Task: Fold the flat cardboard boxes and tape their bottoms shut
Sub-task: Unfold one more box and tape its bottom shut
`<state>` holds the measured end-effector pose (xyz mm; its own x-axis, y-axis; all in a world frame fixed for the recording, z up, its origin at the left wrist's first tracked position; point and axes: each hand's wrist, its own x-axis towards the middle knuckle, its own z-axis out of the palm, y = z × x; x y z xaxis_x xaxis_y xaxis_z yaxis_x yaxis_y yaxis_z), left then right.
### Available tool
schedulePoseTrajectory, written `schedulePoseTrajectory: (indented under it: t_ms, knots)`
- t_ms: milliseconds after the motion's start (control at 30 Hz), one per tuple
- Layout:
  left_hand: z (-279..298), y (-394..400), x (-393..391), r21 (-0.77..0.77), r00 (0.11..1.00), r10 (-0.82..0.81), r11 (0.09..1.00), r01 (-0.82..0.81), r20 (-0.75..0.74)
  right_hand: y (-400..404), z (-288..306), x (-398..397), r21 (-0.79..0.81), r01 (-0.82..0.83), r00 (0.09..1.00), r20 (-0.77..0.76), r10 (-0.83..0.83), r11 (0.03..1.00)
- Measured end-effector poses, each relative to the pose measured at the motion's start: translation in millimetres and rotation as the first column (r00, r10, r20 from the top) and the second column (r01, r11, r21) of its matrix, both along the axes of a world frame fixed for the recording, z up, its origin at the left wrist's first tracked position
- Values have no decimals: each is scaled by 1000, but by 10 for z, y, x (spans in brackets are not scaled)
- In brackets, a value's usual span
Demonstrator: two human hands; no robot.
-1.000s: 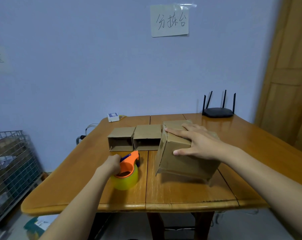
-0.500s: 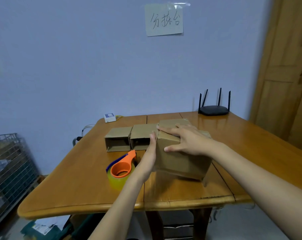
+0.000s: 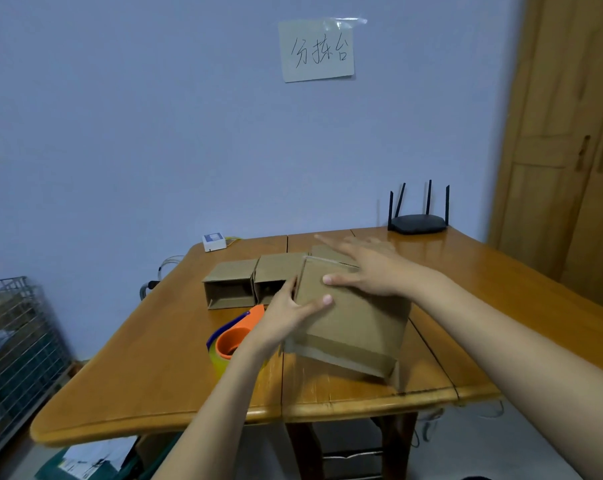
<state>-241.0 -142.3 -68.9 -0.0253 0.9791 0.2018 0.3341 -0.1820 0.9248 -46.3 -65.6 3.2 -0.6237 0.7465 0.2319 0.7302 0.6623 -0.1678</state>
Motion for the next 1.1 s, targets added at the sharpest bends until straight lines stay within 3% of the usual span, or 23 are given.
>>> schedulePoseTrajectory:
  t_ms: [33,100,167,233,300,367,567,700,800,933,1100]
  knots:
    - [-11,0,-14,-21,998,27,999,-26,51,45,-14,42,31,94,995,-18,-93,995]
    - [-21,3,-55,-40,985,83,996,-77,153,78,-64,163,-90,179,951,-241,-195,980]
    - [-61,28,-94,-68,964,128,991,-115,234,25,-190,277,-345,80,791,-548,-270,935]
    - [-88,58,-119,-107,941,143,988,-116,305,-56,-356,343,-568,-42,615,-663,-426,822]
    - [-105,83,-107,-151,924,126,986,-75,362,-112,-519,386,-696,-202,566,-657,-498,689]
    - [-123,98,-39,-179,917,125,982,-60,380,-106,-659,396,-726,-309,524,-669,-528,614]
    - [-254,157,18,-286,789,236,955,-81,568,-145,-646,311,-729,-197,503,-649,-571,655]
    - [-288,218,107,-286,801,267,950,-126,536,-125,-571,366,-729,-161,520,-636,-570,666]
    - [-266,293,218,-291,857,237,951,-107,458,-60,-645,472,-754,-191,566,-607,-557,628]
    - [-287,433,440,-316,867,213,946,-68,451,3,-687,736,-783,-174,590,-569,-573,598]
    - [-348,685,725,-298,843,188,954,-35,504,147,-592,1134,-820,-166,474,-553,-685,547]
